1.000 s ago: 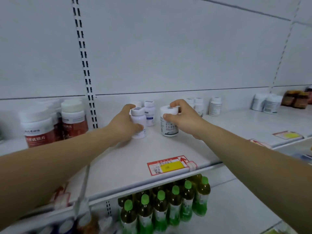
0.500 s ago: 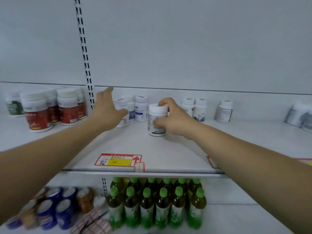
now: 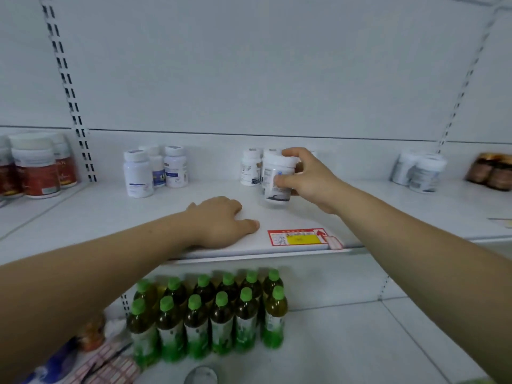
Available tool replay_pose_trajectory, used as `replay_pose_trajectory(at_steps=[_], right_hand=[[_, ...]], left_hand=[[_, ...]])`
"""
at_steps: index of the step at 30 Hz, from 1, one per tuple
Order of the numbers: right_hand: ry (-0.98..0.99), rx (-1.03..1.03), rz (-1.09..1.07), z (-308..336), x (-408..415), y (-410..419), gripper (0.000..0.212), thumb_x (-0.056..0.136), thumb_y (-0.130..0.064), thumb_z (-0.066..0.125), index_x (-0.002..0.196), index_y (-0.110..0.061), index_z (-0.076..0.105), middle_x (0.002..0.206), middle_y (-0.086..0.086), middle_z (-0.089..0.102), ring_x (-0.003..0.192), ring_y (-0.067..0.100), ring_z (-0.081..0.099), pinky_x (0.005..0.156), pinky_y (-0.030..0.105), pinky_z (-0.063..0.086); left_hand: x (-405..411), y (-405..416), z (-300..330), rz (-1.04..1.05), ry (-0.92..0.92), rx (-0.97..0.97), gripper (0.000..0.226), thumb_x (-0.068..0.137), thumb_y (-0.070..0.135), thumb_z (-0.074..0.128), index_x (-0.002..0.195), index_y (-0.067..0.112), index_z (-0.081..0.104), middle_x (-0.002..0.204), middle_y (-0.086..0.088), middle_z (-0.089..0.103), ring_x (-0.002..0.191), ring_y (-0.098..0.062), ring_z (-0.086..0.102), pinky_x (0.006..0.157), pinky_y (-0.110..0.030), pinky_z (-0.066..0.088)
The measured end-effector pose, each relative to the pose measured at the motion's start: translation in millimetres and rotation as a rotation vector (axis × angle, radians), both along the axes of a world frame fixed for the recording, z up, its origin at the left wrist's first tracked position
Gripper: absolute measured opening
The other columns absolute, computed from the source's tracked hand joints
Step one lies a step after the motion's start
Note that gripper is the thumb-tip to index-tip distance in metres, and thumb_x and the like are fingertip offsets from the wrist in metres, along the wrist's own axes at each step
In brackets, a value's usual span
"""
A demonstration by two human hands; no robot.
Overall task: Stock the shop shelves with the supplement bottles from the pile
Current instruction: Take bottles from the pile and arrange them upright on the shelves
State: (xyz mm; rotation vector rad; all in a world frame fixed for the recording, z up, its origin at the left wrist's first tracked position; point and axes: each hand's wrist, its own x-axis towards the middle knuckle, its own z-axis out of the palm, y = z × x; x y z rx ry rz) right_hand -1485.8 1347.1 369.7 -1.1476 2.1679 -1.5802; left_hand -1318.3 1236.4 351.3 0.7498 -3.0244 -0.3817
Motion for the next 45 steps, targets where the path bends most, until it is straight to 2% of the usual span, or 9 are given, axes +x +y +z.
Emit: replay_pose_trajectory(at_steps=[3,7,17,21,25,30,33,40,45], right_hand=[[0.242,0.111,-0.061,-4,-15,15,0.057,0.073,-0.027,0.079,0.118,-0.033,0.044,0.113,0.003,0.051,0.093,0.017,0.058,0.083,0.032,0.051],[0.364,0.104,-0.094,-2,-43,45,0.058,0.073,-0.029,0.079,0.119,-0.030,0.043,0.119,0.005,0.043,0.091,0.018,0.055,0.077,0.026,0.043],[0.282,0.083,-0.216,2,-155,199,0.057,0.079,-0.033,0.073,0.126,-0.030,0.041,0.110,-0.005,0.052,0.096,0.017,0.054,0.083,0.032,0.048],[0.275,0.067,-0.284,-2,-199,251,0.058,0.077,-0.032,0.074,0.126,-0.030,0.042,0.112,-0.004,0.052,0.097,0.018,0.054,0.079,0.029,0.045],[0.314,0.128,-0.339,-10,-235,282,0.062,0.079,-0.029,0.074,0.130,-0.025,0.038,0.116,0.000,0.053,0.096,0.017,0.053,0.075,0.026,0.039],[0.314,0.190,-0.343,-15,-273,298,0.064,0.078,-0.024,0.072,0.132,-0.030,0.039,0.122,0.006,0.046,0.095,0.021,0.057,0.077,0.026,0.043],[0.369,0.245,-0.365,-18,-293,297,0.066,0.081,-0.024,0.070,0.137,-0.032,0.036,0.124,0.010,0.047,0.099,0.025,0.056,0.083,0.030,0.043],[0.389,0.287,-0.386,-15,-321,276,0.068,0.084,-0.023,0.069,0.139,-0.019,0.029,0.122,0.013,0.054,0.091,0.022,0.049,0.074,0.029,0.037],[0.396,0.299,-0.381,-16,-331,264,0.077,0.084,-0.021,0.067,0.145,-0.019,0.021,0.122,0.016,0.056,0.103,0.032,0.056,0.074,0.029,0.038]], left_hand=[[-17,15,-1,0.001,0.019,0.030,0.066,0.092,0.060,0.036,0.146,0.024,0.028,0.155,0.000,0.022,0.140,-0.022,0.025,0.115,-0.044,0.020],[-59,54,8,0.005,0.084,0.126,0.064,0.092,0.058,0.039,0.145,0.025,0.032,0.153,-0.001,0.029,0.138,-0.021,0.030,0.113,-0.034,0.022],[-216,198,11,-0.099,0.023,0.133,0.075,0.089,0.063,0.041,0.147,0.017,0.028,0.153,-0.003,0.030,0.137,-0.022,0.033,0.107,-0.030,0.026],[-262,237,6,-0.127,-0.007,0.099,0.075,0.087,0.067,0.040,0.146,0.022,0.030,0.152,-0.003,0.030,0.137,-0.024,0.033,0.111,-0.036,0.026],[-298,261,-1,-0.139,-0.029,0.047,0.080,0.083,0.074,0.034,0.148,0.028,0.023,0.157,0.001,0.020,0.143,-0.024,0.020,0.115,-0.046,0.017],[-314,273,-9,-0.112,-0.119,-0.074,0.075,0.082,0.079,0.020,0.147,0.043,0.011,0.158,0.014,0.002,0.146,-0.024,-0.001,0.107,-0.068,0.000],[-314,272,-10,-0.114,-0.126,-0.092,0.073,0.084,0.077,0.018,0.147,0.044,0.009,0.158,0.015,0.000,0.147,-0.023,-0.002,0.107,-0.068,0.000],[-314,273,-9,-0.105,-0.135,-0.103,0.071,0.085,0.076,0.018,0.148,0.044,0.008,0.158,0.015,-0.001,0.147,-0.021,-0.002,0.109,-0.066,0.001],[-316,272,-9,-0.108,-0.136,-0.104,0.073,0.084,0.077,0.019,0.147,0.044,0.009,0.158,0.016,0.001,0.147,-0.021,0.000,0.110,-0.064,0.004]])
